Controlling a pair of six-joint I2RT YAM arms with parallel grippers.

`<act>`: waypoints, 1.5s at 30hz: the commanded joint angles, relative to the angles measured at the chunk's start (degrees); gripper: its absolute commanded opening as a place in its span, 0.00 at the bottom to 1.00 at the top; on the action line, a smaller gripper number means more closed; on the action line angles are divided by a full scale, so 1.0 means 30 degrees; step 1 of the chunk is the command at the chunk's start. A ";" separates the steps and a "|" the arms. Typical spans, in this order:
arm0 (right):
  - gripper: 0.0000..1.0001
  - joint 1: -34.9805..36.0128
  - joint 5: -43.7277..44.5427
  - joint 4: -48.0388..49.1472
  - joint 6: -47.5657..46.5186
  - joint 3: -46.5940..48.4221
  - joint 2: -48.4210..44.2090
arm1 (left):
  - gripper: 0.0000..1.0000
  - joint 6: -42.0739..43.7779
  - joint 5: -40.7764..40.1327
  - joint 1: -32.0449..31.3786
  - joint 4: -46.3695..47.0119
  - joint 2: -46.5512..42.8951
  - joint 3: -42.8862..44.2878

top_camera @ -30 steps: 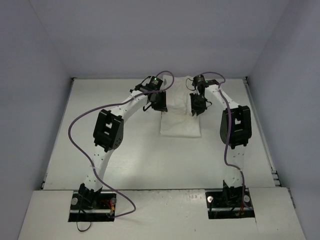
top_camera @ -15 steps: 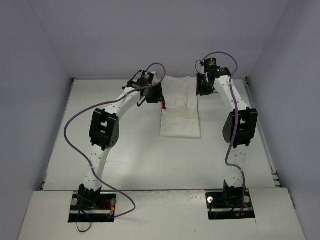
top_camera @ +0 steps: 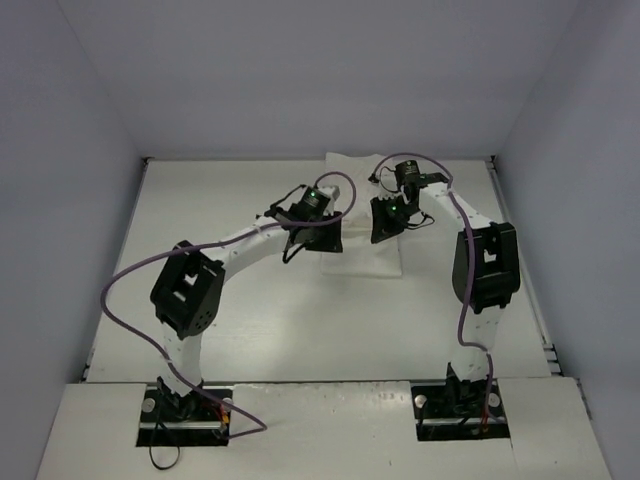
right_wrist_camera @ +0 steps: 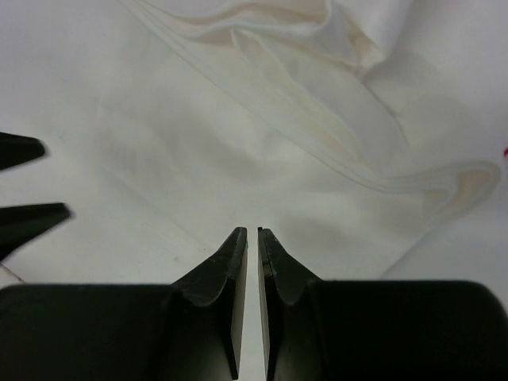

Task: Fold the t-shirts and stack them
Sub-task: Fold the folded rectangular tshirt in 1/3 of the way

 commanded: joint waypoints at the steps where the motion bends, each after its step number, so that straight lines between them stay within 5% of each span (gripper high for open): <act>1: 0.09 -0.0098 -0.2527 0.1211 -0.1344 0.0846 0.0273 | 0.36 -0.1158 -0.0793 -0.0388 0.2525 0.1045 0.0135; 18: 0.08 -0.1394 -0.3342 0.1498 -0.1491 0.7069 0.5793 | 0.33 -0.1226 -0.1556 -0.0684 0.1851 0.3602 0.0511; 23: 0.14 -0.2436 -0.2776 0.1466 -0.0583 1.1146 0.7397 | 0.33 -0.1059 -0.1340 -0.0684 0.1827 0.3514 0.0066; 27: 0.15 -0.2705 -0.0844 0.1470 -0.0003 1.2099 0.7094 | 0.33 -0.0381 -0.1409 -0.0673 0.1324 0.2971 0.0542; 30: 0.30 -0.2706 0.2530 0.1496 0.0719 1.1331 0.5288 | 0.36 0.0438 -0.1988 -0.0578 -0.0032 0.1496 0.2376; 33: 0.35 -0.2677 0.5341 0.2118 0.1319 0.8977 0.2633 | 0.38 0.1008 -0.2754 -0.0450 -0.1368 0.0151 0.3011; 37: 0.15 -0.2706 0.2779 0.2940 0.1391 0.5659 0.0136 | 0.39 0.1263 -0.2480 -0.0343 -0.1547 -0.0763 0.2781; 45: 0.00 -0.2541 -0.1804 0.3100 0.0705 0.2559 0.0547 | 0.39 0.0117 -0.1033 -0.0444 -0.0565 0.0681 0.1421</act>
